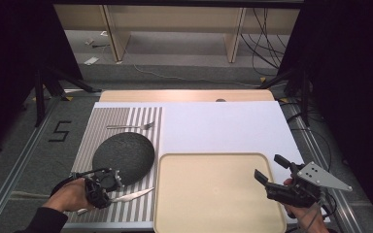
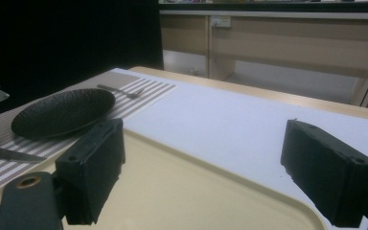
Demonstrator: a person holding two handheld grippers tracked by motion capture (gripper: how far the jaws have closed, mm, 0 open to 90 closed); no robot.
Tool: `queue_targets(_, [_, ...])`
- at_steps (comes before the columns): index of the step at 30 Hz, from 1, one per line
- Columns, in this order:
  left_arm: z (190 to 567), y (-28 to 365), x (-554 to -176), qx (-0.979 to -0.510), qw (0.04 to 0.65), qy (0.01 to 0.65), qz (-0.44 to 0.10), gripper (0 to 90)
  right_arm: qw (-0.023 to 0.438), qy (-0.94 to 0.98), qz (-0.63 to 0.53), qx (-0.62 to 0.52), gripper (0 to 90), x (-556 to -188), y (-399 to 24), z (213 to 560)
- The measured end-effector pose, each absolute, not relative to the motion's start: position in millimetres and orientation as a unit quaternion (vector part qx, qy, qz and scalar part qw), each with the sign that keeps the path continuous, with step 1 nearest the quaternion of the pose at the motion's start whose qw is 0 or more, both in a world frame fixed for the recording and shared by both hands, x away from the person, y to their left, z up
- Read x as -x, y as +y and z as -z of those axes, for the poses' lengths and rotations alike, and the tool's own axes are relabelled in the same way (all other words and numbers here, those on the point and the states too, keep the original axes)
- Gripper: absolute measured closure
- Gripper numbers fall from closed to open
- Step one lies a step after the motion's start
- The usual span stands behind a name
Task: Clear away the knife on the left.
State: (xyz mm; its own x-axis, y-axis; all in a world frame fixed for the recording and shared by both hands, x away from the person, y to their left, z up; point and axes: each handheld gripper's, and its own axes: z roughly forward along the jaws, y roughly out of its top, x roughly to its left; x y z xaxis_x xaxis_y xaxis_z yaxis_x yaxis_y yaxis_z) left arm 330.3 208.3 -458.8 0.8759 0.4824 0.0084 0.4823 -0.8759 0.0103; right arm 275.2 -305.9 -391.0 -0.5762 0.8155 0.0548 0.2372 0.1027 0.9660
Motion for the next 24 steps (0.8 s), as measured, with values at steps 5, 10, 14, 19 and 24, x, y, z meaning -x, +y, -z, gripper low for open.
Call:
queue_targets(5, [459.0,206.7,-330.4,-0.971,0.001,0.241,-0.002,79.2,0.263,0.695,-0.552,-0.379,16.2,-275.2,-306.4,390.9])
queue_targets(10, [458.8,207.0,-332.4,-0.966,0.0,0.257,0.007,79.7,0.263,0.695,-0.552,-0.379,16.2,-275.4,-306.1,391.0])
queue_targets(14, [458.2,207.6,-332.4,-0.965,0.001,0.263,0.008,79.9,0.263,0.695,-0.551,-0.38,16.3,-275.5,-306.4,391.0])
queue_targets(19, [458.1,209.2,-332.3,-0.962,0.006,0.272,0.013,80.0,0.263,0.695,-0.551,-0.38,16.2,-275.7,-306.2,391.2])
queue_targets(24, [454.9,208.5,-329.6,-0.958,0.009,0.284,0.022,80.0,0.262,0.695,-0.551,-0.38,16.3,-275.8,-306.0,391.2])
